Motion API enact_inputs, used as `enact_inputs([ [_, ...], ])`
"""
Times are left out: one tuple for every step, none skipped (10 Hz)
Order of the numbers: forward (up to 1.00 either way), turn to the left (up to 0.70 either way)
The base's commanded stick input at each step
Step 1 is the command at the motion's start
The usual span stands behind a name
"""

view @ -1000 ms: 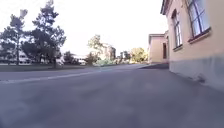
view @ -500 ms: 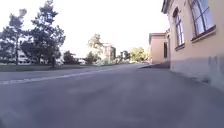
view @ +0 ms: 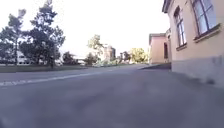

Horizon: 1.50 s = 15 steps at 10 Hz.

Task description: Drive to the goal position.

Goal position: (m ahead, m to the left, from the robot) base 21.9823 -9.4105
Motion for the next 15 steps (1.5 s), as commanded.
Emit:
enact_inputs([
  [0.5,0.0],
  [0.5,0.0],
  [0.5,0.0],
  [0.5,0.0],
  [0.5,0.0],
  [0.5,0.0],
  [0.5,0.0],
  [0.5,0.16],
  [0.5,0.5],
  [0.5,0.5],
  [0.5,0.37],
  [0.5,0.0],
  [0.5,0.0],
  [0.5,0.0],
  [0.5,0.0],
])
